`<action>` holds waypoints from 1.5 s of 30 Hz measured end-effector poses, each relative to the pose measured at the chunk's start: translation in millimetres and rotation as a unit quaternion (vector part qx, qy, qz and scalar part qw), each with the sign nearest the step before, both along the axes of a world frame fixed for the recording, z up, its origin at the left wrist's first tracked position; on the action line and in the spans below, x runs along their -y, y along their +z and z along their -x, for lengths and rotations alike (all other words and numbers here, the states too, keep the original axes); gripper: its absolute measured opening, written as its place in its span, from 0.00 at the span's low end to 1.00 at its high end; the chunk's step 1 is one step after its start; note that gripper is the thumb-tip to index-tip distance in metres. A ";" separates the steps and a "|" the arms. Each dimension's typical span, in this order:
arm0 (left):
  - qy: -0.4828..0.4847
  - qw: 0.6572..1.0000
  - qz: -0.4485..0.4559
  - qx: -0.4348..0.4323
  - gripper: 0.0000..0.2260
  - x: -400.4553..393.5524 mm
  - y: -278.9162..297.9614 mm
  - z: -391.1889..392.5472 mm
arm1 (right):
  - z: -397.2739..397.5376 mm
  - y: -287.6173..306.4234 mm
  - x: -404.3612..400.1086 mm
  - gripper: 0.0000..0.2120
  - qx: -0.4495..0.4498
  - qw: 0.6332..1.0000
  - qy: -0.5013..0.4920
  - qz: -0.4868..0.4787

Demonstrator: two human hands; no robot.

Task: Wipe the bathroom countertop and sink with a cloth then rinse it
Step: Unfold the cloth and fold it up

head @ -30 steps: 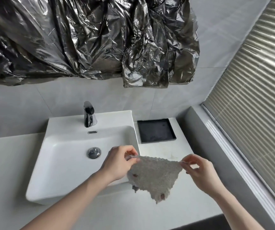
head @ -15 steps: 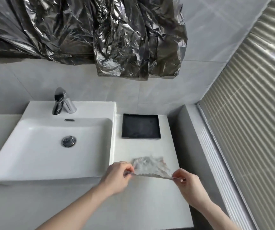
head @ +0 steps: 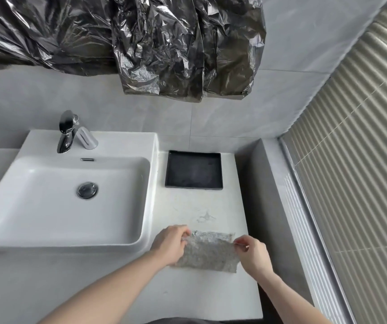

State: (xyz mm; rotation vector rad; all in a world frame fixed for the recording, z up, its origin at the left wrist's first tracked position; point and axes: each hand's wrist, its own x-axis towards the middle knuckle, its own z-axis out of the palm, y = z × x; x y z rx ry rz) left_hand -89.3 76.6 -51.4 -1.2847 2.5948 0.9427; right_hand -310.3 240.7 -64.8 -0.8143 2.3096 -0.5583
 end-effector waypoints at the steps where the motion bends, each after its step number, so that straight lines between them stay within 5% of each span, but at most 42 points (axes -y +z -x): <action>1: -0.008 1.000 0.006 0.012 0.15 2.7 -2.9 3.9 | 3.2 -3.2 6.3 0.06 0.002 1.000 -0.005 -0.003; 9: -0.192 0.971 -0.019 0.139 0.26 -22.0 -35.0 -8.0 | -6.3 -46.9 19.7 0.36 0.052 0.989 -0.058 -0.123; 14: -0.230 0.957 -0.043 0.171 0.27 -28.0 -43.9 -17.0 | -13.2 -60.7 32.2 0.28 0.086 0.982 -0.113 -0.123; 17: -0.208 0.967 -0.061 0.132 0.28 -24.8 -42.5 -19.2 | -16.0 -54.6 42.1 0.10 0.083 0.982 -0.099 -0.136; 20: -0.135 0.986 -0.075 0.070 0.26 -20.9 -41.1 -23.9 | -29.7 -37.6 55.4 0.07 0.120 0.981 -0.130 -0.081; 26: 0.009 0.992 -0.122 0.031 0.20 -14.2 -49.9 -36.7 | -76.9 -10.5 83.7 0.08 0.285 0.950 -0.125 -0.013; 29: 0.077 0.985 -0.145 0.046 0.18 -10.2 -51.5 -37.1 | -93.5 -13.4 94.8 0.21 0.366 0.927 -0.081 -0.005; 36: 0.166 0.965 -0.196 0.054 0.23 -4.4 -58.0 -26.9 | -70.5 -38.1 76.3 0.20 0.135 0.987 -0.076 -0.033; 39: 0.166 0.961 -0.211 0.061 0.25 -2.3 -60.5 -20.2 | -66.1 -52.4 71.4 0.23 0.147 0.982 -0.072 -0.091; 45: 0.128 0.975 -0.181 0.030 0.27 11.2 -50.1 -5.5 | -68.1 -60.4 88.5 0.05 0.158 0.981 0.002 -0.114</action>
